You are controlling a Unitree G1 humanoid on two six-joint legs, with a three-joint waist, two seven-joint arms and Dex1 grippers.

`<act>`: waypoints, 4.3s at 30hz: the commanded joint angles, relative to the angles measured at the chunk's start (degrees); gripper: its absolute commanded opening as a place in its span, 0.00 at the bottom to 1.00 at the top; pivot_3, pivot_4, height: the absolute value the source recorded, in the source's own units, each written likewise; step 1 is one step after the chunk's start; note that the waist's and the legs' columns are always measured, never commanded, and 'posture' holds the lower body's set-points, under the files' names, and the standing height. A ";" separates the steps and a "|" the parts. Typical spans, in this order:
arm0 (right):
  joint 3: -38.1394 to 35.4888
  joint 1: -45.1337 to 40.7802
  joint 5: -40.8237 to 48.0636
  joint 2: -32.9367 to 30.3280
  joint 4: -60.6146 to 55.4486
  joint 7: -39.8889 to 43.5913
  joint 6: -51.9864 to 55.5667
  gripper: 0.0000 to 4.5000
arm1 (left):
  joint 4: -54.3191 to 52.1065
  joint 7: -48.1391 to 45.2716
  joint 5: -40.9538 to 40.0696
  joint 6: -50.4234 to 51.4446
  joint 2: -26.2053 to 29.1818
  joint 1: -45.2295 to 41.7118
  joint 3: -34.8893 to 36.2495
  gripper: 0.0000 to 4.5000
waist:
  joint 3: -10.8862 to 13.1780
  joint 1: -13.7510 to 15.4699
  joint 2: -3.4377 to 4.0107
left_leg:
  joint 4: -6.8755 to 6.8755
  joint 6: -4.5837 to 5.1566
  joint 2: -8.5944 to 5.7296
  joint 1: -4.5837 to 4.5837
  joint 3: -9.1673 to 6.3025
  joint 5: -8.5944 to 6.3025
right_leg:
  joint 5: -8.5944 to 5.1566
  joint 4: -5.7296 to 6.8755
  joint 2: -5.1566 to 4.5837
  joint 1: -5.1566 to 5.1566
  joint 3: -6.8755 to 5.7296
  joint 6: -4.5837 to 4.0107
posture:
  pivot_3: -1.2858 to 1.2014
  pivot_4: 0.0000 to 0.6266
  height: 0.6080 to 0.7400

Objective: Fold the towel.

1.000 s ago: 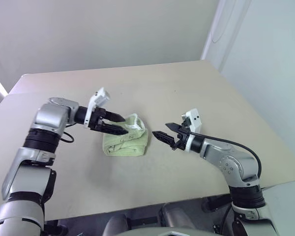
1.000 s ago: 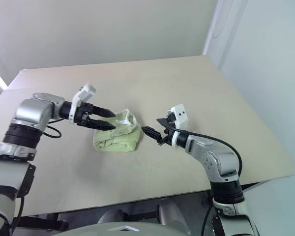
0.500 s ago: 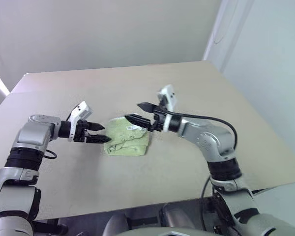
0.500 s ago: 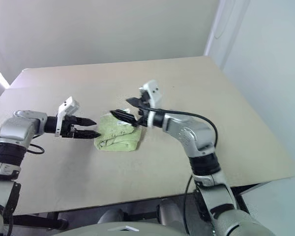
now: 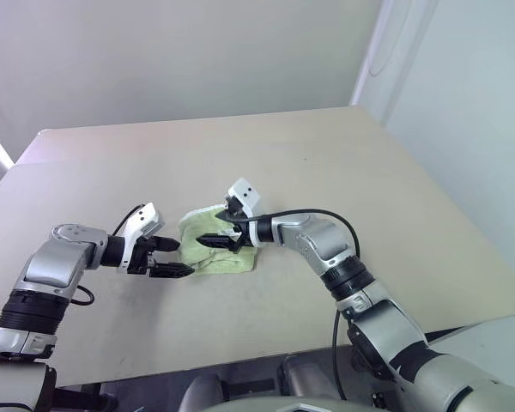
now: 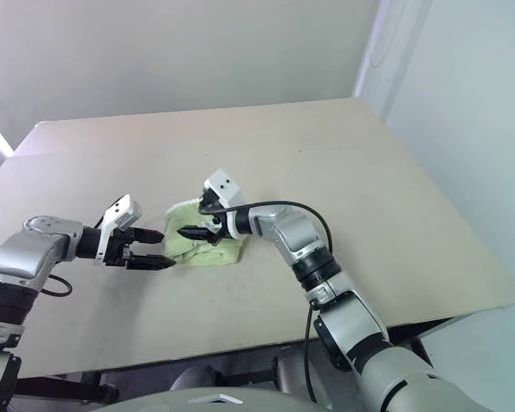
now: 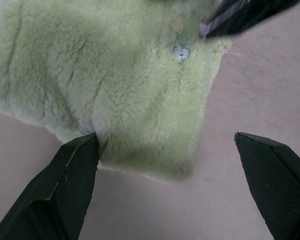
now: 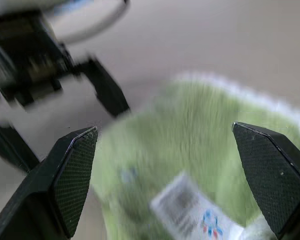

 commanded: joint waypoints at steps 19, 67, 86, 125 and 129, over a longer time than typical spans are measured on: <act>-7.60 4.73 -0.09 -3.60 -15.66 1.32 -0.37 1.00 | 6.12 -1.03 -5.14 2.46 0.11 -8.81 4.41 0.99 | 0.01 -0.97 0.00 | 0.49 0.00 -0.01 0.02 -0.12 0.00 | -0.14 0.38 0.04 0.11 -0.07 0.10 | 0.52 0.00 1.00; 13.10 1.63 -26.17 -7.75 -3.80 9.59 -32.25 1.00 | 3.79 4.55 -7.07 2.13 4.01 0.89 8.83 0.99 | 0.04 -1.08 -0.06 | 0.40 0.00 0.00 0.05 -0.10 0.00 | -0.26 0.40 0.04 0.05 -0.07 -0.07 | 0.52 0.00 1.00; 13.69 -0.40 -34.16 -5.47 2.98 3.93 -39.76 0.78 | 5.41 5.51 -6.11 0.38 3.60 0.41 8.74 1.00 | 0.04 -1.07 -0.07 | 0.40 0.00 0.00 0.05 -0.10 0.00 | -0.25 0.41 0.04 0.05 -0.06 -0.06 | 0.52 0.00 1.00; -22.55 -10.12 -21.38 -28.66 8.95 -14.76 -26.79 0.00 | 14.14 5.62 -1.82 -4.40 -2.17 -6.52 5.81 1.00 | 0.11 -0.85 -0.01 | 0.25 0.11 -0.10 0.04 0.07 -0.06 | -0.23 0.21 -0.03 0.05 0.11 -0.02 | 0.52 0.00 1.00; -20.42 -5.71 -24.17 -29.37 9.71 -16.58 -30.07 0.00 | 15.11 5.50 -0.99 -5.43 -2.56 -7.05 5.36 1.00 | 0.12 -1.45 0.02 | 0.06 0.11 -0.05 0.11 0.07 -0.06 | -0.23 0.37 0.05 -0.05 0.15 -0.15 | 0.52 0.00 1.00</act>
